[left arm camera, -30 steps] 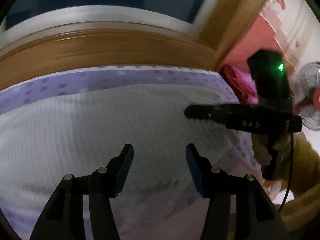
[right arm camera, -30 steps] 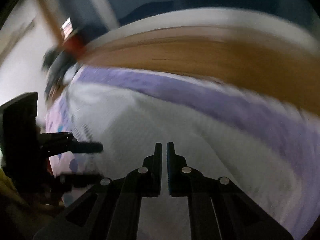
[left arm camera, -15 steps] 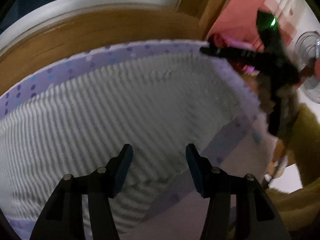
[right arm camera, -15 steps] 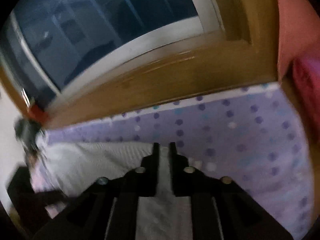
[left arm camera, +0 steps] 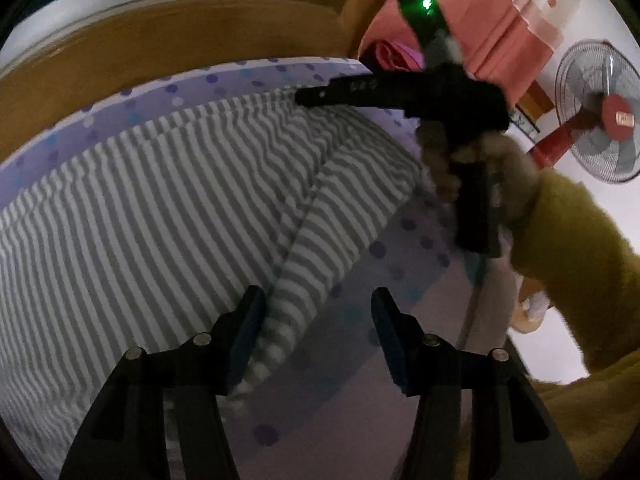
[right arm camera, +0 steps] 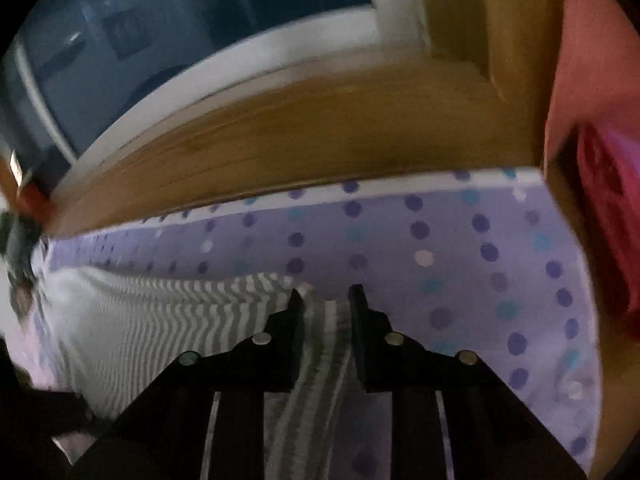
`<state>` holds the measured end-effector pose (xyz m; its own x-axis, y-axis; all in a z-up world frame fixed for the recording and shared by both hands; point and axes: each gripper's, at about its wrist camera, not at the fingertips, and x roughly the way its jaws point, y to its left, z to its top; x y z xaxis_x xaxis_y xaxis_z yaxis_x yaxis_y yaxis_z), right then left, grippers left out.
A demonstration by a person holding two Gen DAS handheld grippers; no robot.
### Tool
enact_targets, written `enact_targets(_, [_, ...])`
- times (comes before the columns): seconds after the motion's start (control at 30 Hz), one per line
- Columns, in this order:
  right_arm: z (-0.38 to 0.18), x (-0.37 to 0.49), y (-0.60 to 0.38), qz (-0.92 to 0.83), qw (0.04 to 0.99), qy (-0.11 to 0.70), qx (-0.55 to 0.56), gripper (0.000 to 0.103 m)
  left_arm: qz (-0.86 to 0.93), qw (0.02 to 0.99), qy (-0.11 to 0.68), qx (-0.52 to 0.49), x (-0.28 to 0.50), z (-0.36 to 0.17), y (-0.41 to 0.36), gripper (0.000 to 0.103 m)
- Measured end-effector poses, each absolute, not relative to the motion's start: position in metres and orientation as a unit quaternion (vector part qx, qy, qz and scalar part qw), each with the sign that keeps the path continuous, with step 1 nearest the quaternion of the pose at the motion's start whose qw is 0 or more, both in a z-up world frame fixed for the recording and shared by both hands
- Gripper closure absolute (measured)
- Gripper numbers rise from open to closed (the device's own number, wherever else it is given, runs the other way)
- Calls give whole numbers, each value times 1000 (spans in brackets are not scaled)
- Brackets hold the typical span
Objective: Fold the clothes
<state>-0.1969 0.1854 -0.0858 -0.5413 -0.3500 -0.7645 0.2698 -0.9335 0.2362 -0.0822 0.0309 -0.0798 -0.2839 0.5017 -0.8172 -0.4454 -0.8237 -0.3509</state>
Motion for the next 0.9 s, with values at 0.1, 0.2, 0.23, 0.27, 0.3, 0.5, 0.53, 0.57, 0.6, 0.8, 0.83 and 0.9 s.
enact_targets(0.1, [-86,-193,176,-885,170,-5,433,80,798,293,-37,-526,-80,-79,28,48])
enact_targets(0.2, [-77,-188,183,-882,169,-29,439,68,797,295,-29,-526,-77,-74,28,48])
enact_targets(0.23, [-70,-183,188,-883,171,-43,435,67,798,298,-28,-523,-77,-71,28,48])
enact_targets(0.27, [-60,-175,194,-886,175,-55,426,66,799,301,-28,-520,-76,-67,27,48])
enact_targets(0.3, [-50,-168,200,-889,178,-68,417,62,797,305,-31,-520,-80,-66,27,48])
enact_targets(0.5, [-24,-105,217,-896,177,-81,398,44,786,329,-50,-521,-107,-64,30,48])
enact_targets(0.53, [-30,-97,217,-891,181,-91,407,44,784,333,-53,-521,-111,-63,31,48])
enact_targets(0.57, [-39,-92,216,-883,184,-109,418,44,782,337,-56,-522,-116,-63,31,48])
enact_targets(0.6, [-49,-86,215,-875,188,-126,428,44,780,341,-59,-522,-120,-62,32,48])
enact_targets(0.8, [-94,-79,201,-859,171,-159,456,77,738,360,-95,-563,-127,-79,42,48])
enact_targets(0.83, [-94,-79,199,-862,168,-144,456,77,744,357,-84,-558,-120,-78,45,48])
enact_targets(0.9, [-95,-77,194,-869,162,-113,454,77,754,354,-65,-549,-109,-75,49,48])
